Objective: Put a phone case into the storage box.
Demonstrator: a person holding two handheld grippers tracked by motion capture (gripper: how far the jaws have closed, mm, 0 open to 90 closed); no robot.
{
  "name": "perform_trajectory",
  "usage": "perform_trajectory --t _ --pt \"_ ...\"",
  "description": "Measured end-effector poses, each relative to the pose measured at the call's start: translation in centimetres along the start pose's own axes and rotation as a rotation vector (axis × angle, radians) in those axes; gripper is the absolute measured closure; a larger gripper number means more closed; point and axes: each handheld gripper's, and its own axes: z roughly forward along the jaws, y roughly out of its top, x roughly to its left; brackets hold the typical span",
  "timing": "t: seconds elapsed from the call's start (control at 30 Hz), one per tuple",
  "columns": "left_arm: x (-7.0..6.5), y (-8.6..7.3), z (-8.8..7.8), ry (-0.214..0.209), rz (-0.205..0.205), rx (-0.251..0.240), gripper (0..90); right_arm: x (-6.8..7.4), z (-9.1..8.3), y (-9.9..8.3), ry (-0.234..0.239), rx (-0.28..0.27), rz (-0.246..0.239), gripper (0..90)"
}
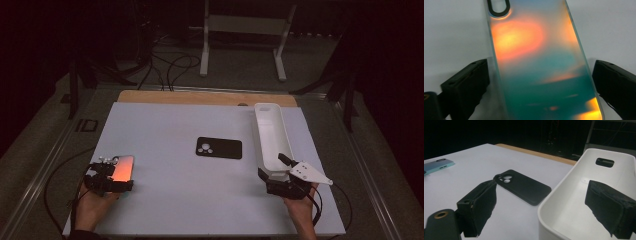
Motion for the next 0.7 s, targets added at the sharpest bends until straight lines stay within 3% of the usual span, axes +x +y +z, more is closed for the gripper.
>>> perform_trajectory --t 0.07,0.43,0.57,0.7 --pt "-0.07 -0.03 0.02 0.001 0.024 -0.004 4.8 0.03 0.02 0.0 -0.001 0.001 0.0 10.3" --pt "0.09 -0.01 -0.16 -0.014 0.048 -0.008 11.5 0.21 0.21 0.0 0.004 0.006 -0.006 10.3" --pt "0.07 -0.02 -0.29 -0.027 0.073 -0.026 16.1 0.23 0.28 0.0 0.006 0.007 -0.009 10.3" --pt "0.12 0.08 -0.15 -0.039 0.064 -0.068 17.0 0.21 0.29 0.01 0.005 0.006 -0.008 10.3"
